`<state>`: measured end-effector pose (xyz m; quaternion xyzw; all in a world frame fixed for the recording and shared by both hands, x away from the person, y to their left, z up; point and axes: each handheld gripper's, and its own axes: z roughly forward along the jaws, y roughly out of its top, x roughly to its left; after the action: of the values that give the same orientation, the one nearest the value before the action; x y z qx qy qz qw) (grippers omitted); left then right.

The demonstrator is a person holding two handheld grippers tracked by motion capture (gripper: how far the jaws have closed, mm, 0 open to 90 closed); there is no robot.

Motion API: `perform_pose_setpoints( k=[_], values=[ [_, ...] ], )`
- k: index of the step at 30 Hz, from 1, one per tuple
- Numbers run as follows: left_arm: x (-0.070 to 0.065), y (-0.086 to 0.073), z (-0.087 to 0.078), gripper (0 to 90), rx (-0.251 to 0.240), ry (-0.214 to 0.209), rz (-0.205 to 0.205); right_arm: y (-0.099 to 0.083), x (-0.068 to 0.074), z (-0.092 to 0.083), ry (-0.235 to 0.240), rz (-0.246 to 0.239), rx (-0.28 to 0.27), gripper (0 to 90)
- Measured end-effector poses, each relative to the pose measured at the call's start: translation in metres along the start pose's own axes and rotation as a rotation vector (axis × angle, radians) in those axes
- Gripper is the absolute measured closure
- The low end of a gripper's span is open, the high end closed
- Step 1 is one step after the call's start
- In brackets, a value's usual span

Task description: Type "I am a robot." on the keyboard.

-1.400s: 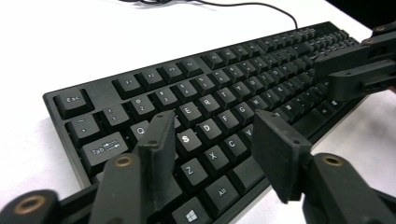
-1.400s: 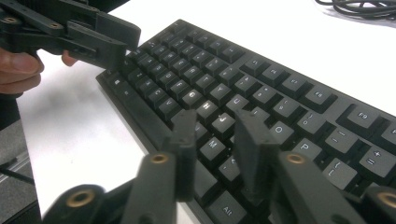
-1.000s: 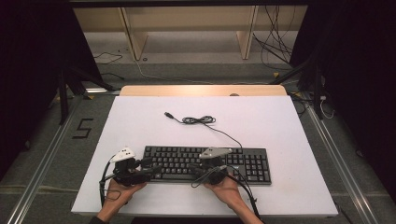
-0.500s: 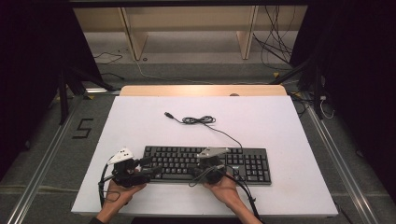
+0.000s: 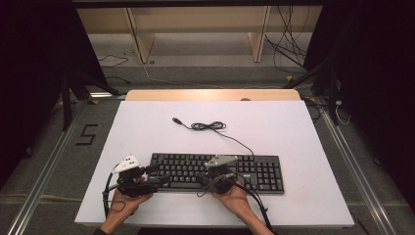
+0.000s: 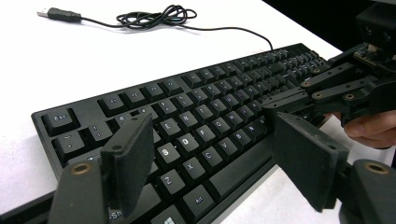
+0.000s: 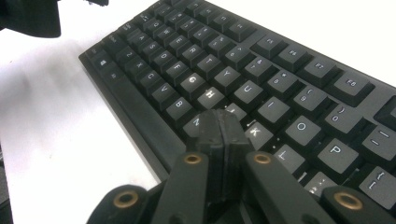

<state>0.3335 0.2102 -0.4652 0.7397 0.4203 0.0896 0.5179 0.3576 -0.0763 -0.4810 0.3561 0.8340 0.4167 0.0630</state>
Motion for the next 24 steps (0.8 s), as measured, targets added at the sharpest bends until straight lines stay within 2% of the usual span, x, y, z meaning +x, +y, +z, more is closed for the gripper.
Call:
perform_pose_setpoints(
  k=[24],
  values=[
    [-0.0025,0.0006,-0.0024,27.2,-0.016,-0.006,0.011,-0.0036,0.0016,0.0034,-0.007,-0.004,0.007,90.0]
  ],
)
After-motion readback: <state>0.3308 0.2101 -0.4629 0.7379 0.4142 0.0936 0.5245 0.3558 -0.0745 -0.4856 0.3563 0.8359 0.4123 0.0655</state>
